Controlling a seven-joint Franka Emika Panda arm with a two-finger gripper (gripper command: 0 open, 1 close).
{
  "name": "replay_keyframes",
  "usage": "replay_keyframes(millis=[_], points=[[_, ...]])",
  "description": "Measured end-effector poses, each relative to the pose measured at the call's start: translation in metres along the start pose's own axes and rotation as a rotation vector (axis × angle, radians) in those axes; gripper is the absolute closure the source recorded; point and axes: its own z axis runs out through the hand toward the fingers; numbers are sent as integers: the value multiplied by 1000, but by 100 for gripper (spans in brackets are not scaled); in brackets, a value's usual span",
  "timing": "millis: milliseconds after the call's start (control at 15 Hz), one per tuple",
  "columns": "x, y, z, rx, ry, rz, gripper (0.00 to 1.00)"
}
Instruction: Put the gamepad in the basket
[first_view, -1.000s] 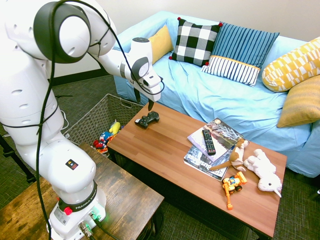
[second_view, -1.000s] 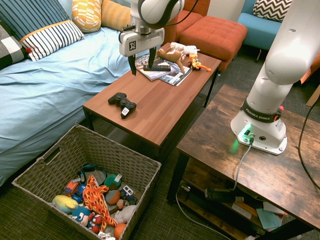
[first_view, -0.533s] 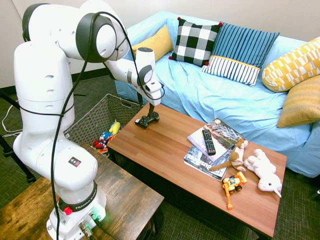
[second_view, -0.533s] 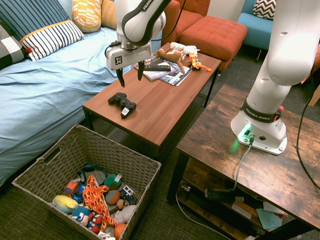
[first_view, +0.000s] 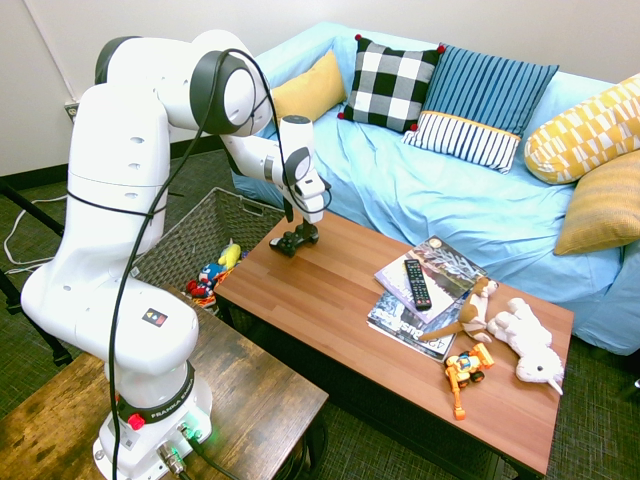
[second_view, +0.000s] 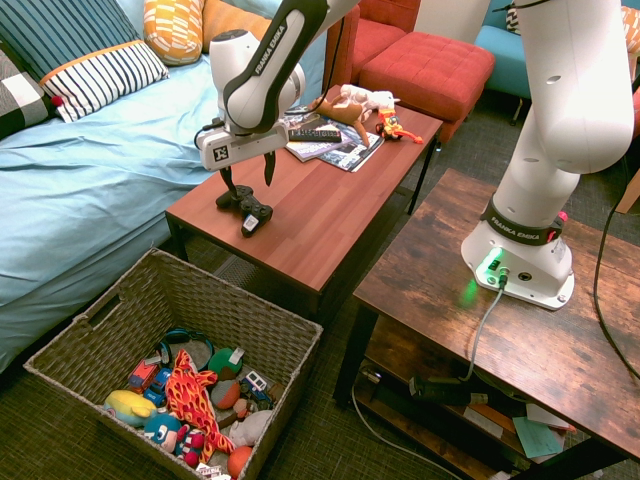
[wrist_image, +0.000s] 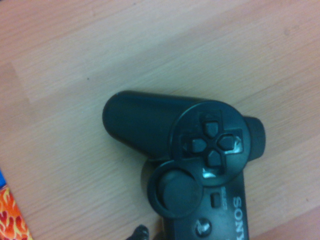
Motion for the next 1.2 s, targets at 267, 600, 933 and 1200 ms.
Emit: replay_keyframes(millis=[267,600,933,1200], points=[[-4,-8,27,-21,-1,1,0],[-2,-16,42,-28,6,6,100],[1,-19,53,-32,-2,23,100],[1,-25,53,-24,-11,34,100]])
